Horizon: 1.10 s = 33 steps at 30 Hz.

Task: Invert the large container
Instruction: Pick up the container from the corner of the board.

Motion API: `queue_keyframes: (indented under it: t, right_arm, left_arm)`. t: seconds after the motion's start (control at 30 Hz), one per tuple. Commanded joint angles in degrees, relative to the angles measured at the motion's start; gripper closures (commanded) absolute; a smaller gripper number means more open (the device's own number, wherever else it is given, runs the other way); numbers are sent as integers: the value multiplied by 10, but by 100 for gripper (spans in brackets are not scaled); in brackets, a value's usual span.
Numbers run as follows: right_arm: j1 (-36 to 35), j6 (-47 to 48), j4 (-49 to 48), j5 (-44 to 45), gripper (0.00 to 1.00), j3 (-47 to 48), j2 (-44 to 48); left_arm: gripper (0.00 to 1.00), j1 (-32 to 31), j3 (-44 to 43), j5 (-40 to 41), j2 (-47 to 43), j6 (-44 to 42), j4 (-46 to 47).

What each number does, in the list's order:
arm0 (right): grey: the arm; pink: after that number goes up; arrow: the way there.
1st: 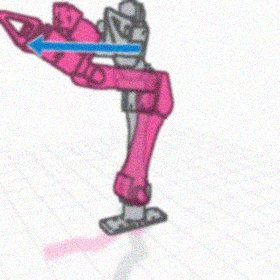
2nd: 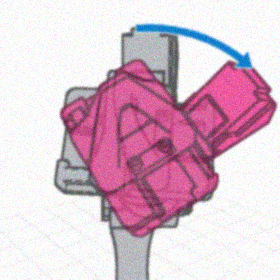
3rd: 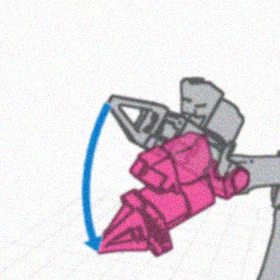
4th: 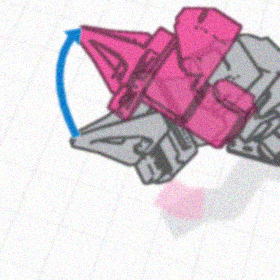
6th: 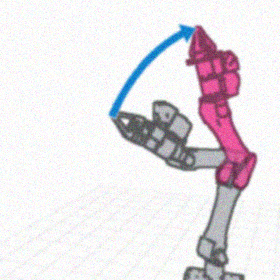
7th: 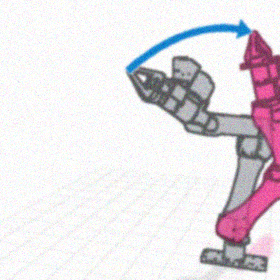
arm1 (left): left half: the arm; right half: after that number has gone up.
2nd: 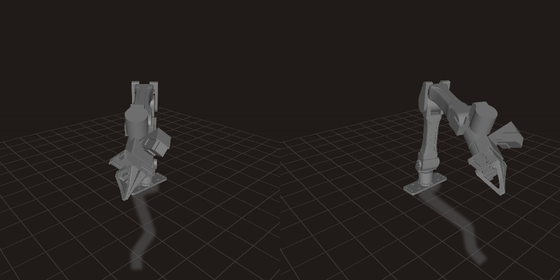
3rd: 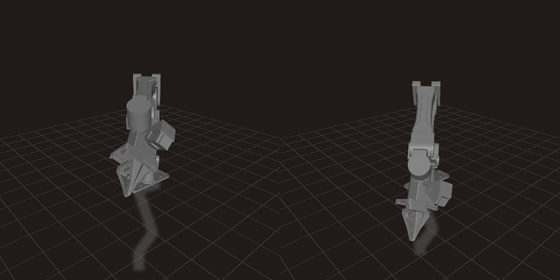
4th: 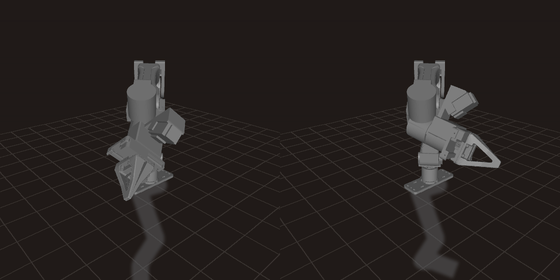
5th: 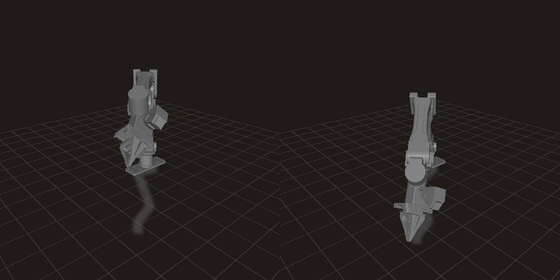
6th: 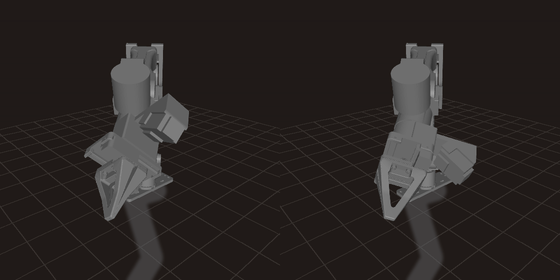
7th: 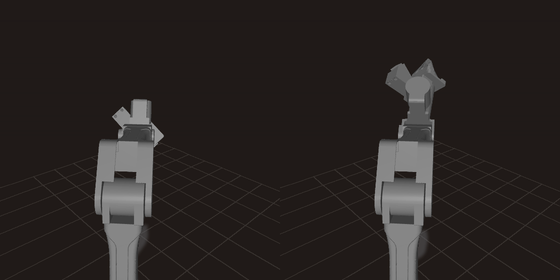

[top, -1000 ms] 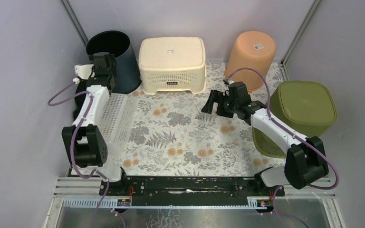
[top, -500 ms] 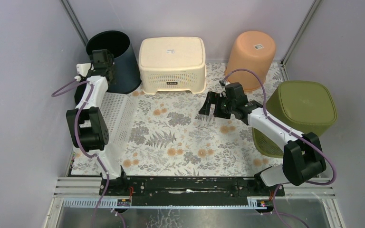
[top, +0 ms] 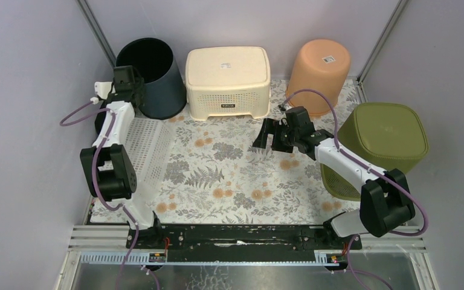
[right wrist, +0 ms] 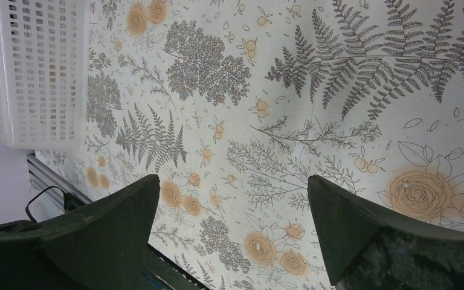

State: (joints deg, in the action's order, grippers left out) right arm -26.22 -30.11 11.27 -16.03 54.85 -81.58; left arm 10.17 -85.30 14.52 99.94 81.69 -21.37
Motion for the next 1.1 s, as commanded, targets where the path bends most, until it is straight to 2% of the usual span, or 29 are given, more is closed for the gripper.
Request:
queue_keyframes:
  t: [0.0, 0.2, 0.3, 0.5, 0.67, 1.07]
  right_arm:
    - [-7, -3, -12, -5, 1, -1, 32]
    - [-8, -7, -6, -4, 1, -5, 52]
    - [-11, -10, -1, -4, 2, -5, 60]
    - [-20, -14, 10, 3, 2, -3, 73]
    - [-28, -15, 21, 13, 2, 4, 81]
    - [-55, -17, 60, 45, 2, 25, 108]
  left_arm:
    - [49, 6, 65, -13, 3, -22, -1]
    - [76, 12, 132, -37, -39, -36, 16]
    - [100, 16, 167, -57, -58, -51, 35]
    - [100, 21, 212, -97, -89, -107, 110]
    - [100, 21, 258, -140, -149, -158, 217]
    - [100, 21, 278, -137, -274, -198, 247]
